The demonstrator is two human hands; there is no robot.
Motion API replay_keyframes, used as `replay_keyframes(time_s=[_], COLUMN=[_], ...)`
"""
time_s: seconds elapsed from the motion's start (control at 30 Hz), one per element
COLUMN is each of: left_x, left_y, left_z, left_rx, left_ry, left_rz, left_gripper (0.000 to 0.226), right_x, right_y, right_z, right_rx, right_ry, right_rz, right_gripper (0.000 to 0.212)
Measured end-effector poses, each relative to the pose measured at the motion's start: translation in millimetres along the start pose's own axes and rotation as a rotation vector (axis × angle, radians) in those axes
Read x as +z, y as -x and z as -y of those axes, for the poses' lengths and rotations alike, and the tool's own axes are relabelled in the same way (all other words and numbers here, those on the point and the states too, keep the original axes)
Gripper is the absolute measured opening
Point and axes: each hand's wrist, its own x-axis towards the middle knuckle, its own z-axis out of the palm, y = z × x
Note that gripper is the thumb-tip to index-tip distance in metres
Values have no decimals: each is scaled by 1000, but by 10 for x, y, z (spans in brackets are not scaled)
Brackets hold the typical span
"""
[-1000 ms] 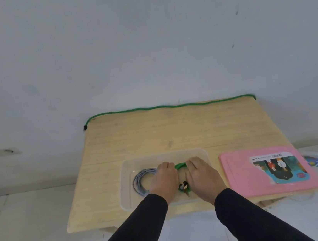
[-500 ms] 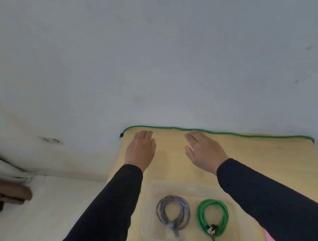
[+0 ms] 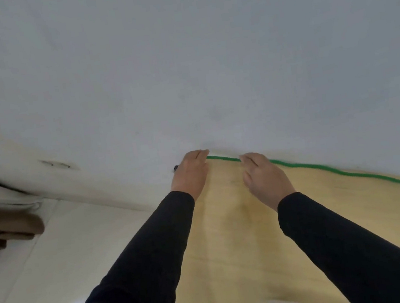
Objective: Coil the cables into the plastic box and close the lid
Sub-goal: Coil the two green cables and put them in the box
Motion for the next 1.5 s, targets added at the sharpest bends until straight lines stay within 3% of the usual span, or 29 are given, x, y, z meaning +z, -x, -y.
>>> replay_keyframes(time_s=[0.17,0.4,0.5,0.63,0.73,1.0,1.1,1.2,1.3,1.4,1.5], left_x=[243,314,209,-13,-228,-704,-808,-985,-1175,-1334,-1312], left_y=[-133,-108,-90,-89,-48,365,545,640,580,522,530], left_z=[228,362,323,171,-93,-1409,-2058,-2687,-3180,-3514,-3734], left_rx=[12,45,80,101,83,8,-53,-22,93,150,170], left_ry=[117,289,368,472,590,902,1337,1828,2111,2143,1872], left_rz=[-20,-120,-157,-212,-205,-2,220,323,206,0,-121], left_gripper=[33,24,28,31,26,24,32,32,31,31,29], right_x=[415,549,475,160,-181,-1371,-1794,-2058,-2148,-2142,-2376], right_y=[-204,-259,-212,-96,11,453,700,984,1330,1685,1922], right_z=[-102,-128,-147,-120,-139,-620,-880,-1094,-1188,-1230,-1247], right_rx=[4,64,53,79,45,43,63,82,107,50,-45], right_ry=[89,-2,-52,-307,-390,-511,-532,-592,-695,-596,-494], right_rz=[7,-66,-120,-148,-267,-514,-556,-532,-390,-221,-133], right_gripper=[35,30,30,33,34,33,33,35,40,41,33])
